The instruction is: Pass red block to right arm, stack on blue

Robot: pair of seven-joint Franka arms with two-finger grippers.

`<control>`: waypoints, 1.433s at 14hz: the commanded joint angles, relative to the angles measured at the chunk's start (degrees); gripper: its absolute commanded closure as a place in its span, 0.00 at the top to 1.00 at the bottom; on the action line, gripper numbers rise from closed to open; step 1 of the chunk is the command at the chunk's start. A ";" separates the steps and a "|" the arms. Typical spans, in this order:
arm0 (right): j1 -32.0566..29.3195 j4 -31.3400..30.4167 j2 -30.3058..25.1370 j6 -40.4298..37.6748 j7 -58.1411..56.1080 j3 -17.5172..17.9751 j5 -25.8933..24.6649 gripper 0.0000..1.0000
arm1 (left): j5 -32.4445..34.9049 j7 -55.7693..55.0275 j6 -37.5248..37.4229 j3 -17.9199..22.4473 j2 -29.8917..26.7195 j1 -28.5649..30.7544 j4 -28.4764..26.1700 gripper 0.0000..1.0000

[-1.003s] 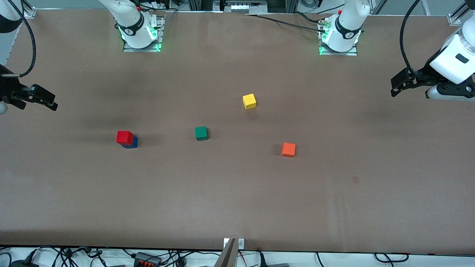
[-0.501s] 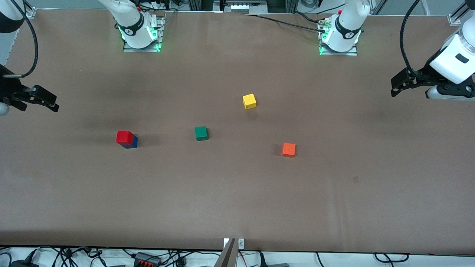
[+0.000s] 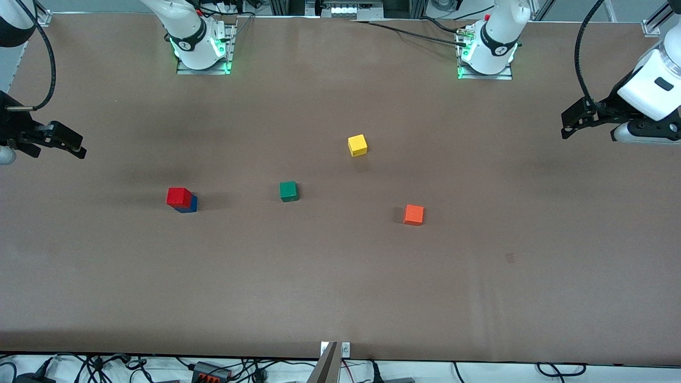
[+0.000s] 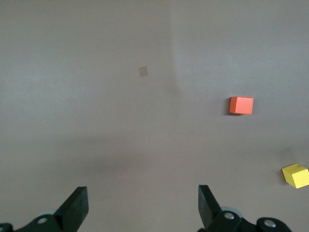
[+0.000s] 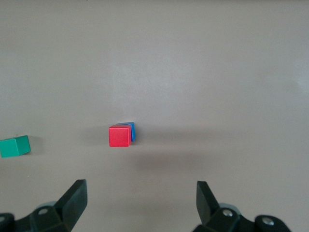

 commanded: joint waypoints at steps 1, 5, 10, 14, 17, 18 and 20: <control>-0.16 1.19 -0.30 -3.20 0.04 0.29 -0.09 1.00 | 0.84 0.24 -1.02 -0.20 -0.22 0.37 0.85 1.00; -0.42 1.02 -0.30 -2.95 0.04 0.29 -0.44 1.00 | 0.84 0.24 -1.02 -0.20 -0.22 0.37 0.85 1.00; -0.34 -4.51 -3.01 1.35 0.22 0.29 -0.35 1.00 | 0.84 0.24 -1.02 -0.20 -0.22 0.46 0.85 1.00; -0.42 -5.84 -3.99 1.10 -0.22 0.29 -0.52 1.00 | 0.84 0.24 -1.11 -0.20 -0.22 0.46 0.85 1.00; -0.34 -5.57 -3.99 1.10 -0.31 0.29 -0.52 1.00 | 0.84 0.33 -1.11 -0.20 -0.22 0.46 0.76 1.00; -0.34 -5.57 -3.82 1.10 -0.31 0.29 -0.52 1.00 | 0.84 0.33 -1.11 -0.20 -0.22 0.54 0.76 1.00; -0.51 -5.57 -3.64 1.10 -0.74 0.29 -0.53 1.00 | 0.84 0.24 -1.11 -0.20 -0.22 0.54 0.76 1.00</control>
